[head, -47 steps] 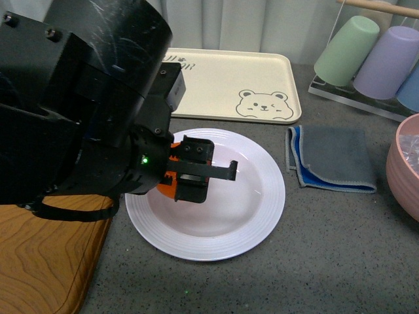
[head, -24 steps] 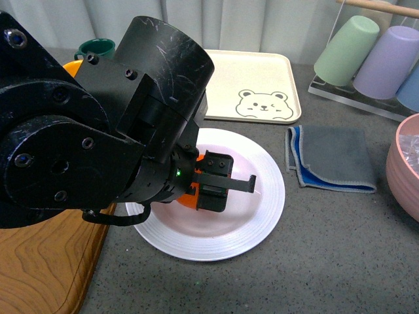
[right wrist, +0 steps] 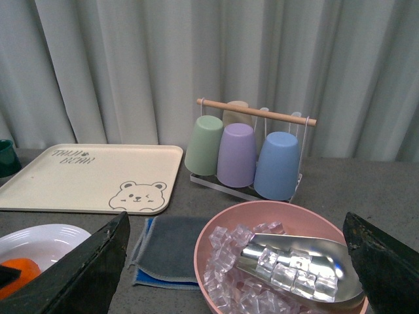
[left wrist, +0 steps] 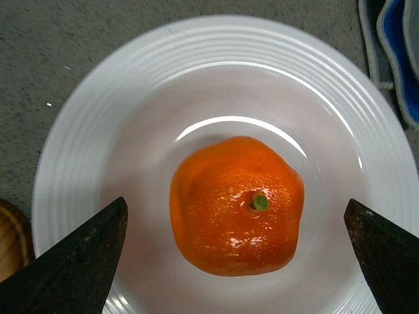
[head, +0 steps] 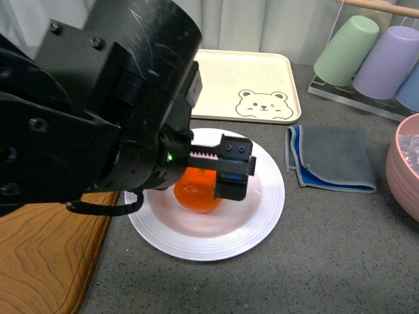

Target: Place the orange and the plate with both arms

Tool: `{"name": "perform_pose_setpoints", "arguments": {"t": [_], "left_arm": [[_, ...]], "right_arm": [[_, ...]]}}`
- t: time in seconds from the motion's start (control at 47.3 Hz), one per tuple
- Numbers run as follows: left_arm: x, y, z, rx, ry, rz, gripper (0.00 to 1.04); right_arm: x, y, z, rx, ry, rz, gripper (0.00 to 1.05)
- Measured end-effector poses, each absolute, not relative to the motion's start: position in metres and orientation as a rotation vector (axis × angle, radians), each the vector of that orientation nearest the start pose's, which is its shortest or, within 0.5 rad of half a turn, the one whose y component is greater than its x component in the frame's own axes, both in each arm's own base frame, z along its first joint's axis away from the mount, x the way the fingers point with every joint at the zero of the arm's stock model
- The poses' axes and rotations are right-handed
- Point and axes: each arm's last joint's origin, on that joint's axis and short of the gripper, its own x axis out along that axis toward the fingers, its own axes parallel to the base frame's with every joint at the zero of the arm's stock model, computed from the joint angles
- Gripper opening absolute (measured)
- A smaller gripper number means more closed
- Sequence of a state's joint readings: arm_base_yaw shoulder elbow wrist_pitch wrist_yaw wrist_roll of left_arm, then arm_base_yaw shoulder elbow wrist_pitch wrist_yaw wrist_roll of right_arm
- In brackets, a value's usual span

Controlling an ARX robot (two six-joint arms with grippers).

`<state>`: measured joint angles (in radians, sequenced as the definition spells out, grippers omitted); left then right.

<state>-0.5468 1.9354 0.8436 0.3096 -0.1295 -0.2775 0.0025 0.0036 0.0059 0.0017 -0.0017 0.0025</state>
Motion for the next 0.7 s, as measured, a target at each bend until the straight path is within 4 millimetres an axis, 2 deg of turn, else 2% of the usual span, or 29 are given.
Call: {"name": "perform_pose_setpoints", "arguments": {"t": [0.106,0.232,0.296,0.38,0.486,0.507,0.57,0.697], "left_arm": [[0.299,-0.164,0.109,-0.038,0.714,-0.235,0.98],[0.298,-0.155,0.118,-0.048,0.640,-0.186,0.97],[0.294,-0.144,0.110,0.000,0.382,-0.064,0.84],[0.275,-0.122,0.106,0.005,0.226,-0.032,0.72],[0.258,-0.099,0.123,-0.025,0.067,-0.012,0.57],[0.253,-0.091,0.130,-0.032,0.027,-0.008,0.52],[0.239,-0.076,0.141,-0.030,-0.010,-0.010,0.38],[0.213,-0.050,0.141,-0.012,0.022,0.001,0.09]], "right_arm": [[0.098,0.000,0.165,0.002,-0.004,0.004,0.95],[0.098,0.000,0.165,0.002,-0.004,0.004,0.95],[0.098,0.000,0.165,0.002,-0.004,0.005,0.95],[0.098,0.000,0.165,0.002,-0.004,0.004,0.95],[0.098,0.000,0.165,0.002,-0.004,0.003,0.95],[0.098,0.000,0.165,0.002,-0.004,0.003,0.95],[0.098,0.000,0.165,0.002,-0.004,0.004,0.95],[0.098,0.000,0.165,0.002,-0.004,0.004,0.95]]}}
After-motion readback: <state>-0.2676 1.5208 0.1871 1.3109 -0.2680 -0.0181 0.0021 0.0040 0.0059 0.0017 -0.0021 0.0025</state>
